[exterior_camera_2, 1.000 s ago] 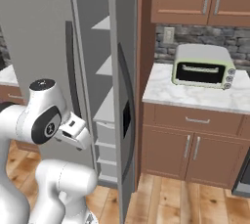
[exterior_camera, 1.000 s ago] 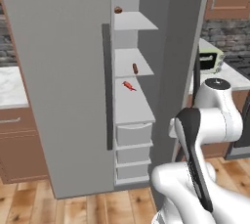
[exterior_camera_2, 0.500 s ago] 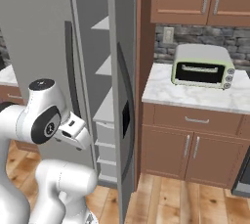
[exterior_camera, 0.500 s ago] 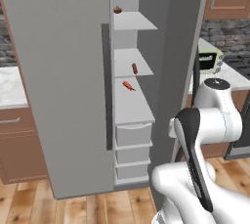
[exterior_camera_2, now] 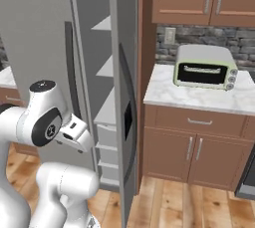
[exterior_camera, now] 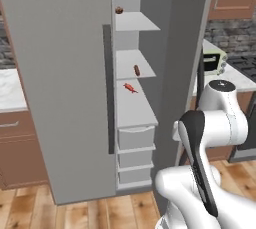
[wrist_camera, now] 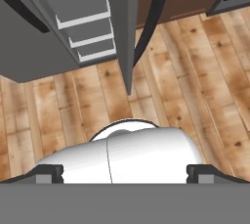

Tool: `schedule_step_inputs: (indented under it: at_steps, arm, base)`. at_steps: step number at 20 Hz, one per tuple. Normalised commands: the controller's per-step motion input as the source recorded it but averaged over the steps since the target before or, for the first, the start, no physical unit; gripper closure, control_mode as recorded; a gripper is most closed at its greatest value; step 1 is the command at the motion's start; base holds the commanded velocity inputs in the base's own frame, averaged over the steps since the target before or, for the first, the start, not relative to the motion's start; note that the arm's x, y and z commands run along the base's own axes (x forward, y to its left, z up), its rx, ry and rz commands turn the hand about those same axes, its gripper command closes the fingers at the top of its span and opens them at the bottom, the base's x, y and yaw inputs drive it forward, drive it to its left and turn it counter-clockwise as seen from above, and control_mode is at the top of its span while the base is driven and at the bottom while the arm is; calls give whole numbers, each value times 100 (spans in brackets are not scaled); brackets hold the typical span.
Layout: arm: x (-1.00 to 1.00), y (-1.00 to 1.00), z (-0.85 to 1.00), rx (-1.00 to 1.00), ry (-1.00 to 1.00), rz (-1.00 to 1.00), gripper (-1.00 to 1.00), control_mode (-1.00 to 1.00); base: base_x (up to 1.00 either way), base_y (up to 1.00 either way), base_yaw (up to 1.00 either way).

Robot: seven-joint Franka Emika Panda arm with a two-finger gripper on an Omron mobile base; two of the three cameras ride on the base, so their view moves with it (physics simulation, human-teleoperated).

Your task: Store the hot dog in the freezer for long-term storage. Close the freezer door after placing the cooked food.

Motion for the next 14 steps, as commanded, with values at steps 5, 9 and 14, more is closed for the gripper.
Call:
schedule_step_inputs:
  at_steps: [5, 9, 14]
  arm:
    - [0, 0, 0, 0, 0, 0, -100, 100]
    - [0, 0, 0, 0, 0, 0, -100, 100]
    - [0, 0, 0, 0, 0, 0, -100, 100]
  base:
    - [0, 31, -14]
    - [0, 44, -8]
    - [0, 26, -1]
